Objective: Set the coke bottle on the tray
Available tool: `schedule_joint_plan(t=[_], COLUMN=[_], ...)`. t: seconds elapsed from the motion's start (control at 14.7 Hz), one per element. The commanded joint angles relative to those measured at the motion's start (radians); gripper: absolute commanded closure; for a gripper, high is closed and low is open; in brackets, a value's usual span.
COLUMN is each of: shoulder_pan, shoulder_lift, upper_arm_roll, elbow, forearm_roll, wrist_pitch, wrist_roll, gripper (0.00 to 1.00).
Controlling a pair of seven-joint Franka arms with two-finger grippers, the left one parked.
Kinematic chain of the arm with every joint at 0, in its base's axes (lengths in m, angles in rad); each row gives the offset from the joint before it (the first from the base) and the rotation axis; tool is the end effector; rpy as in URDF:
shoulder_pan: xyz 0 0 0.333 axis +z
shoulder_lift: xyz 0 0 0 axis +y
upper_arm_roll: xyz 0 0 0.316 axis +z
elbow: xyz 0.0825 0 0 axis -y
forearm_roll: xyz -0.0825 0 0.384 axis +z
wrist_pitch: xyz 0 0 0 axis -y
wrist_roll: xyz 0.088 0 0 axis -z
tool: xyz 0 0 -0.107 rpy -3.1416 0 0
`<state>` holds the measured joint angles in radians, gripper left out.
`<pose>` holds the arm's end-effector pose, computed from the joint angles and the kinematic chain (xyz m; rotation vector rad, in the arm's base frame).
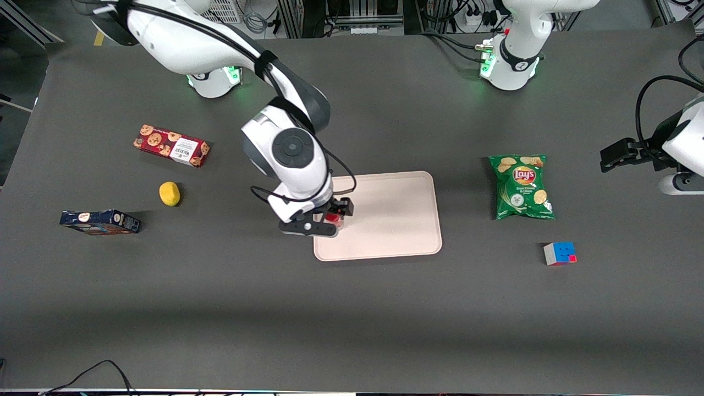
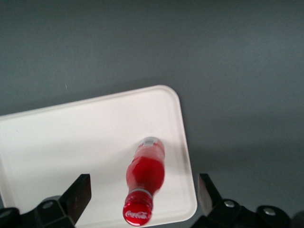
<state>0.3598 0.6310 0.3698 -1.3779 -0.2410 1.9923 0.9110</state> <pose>0.5824 0.4272 0.3643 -3.1176 0.2398 -0.0359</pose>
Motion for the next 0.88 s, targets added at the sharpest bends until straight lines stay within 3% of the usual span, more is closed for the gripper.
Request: schedule_joint_plan(t=[0.0, 0.27, 0.61, 0.82], shoulder_pan=[-0.094, -0.231, -0.459, -0.489], shoulder_lift=[-0.178, -0.396, -0.704, -0.813], upper_arm_roll=[0.006, 0.006, -0.009, -0.127], elbow=[-0.042, -0.206, -0.485, -0.593], forearm_roll=[0.063, 0.103, 0.304, 0.318], wrist_pitch=[-0.078, -0.075, -0.066, -0.088], wrist_roll=[0.009, -0.139, -0.580, -0.762], gripper=[0.00, 0.00, 0.00, 0.00])
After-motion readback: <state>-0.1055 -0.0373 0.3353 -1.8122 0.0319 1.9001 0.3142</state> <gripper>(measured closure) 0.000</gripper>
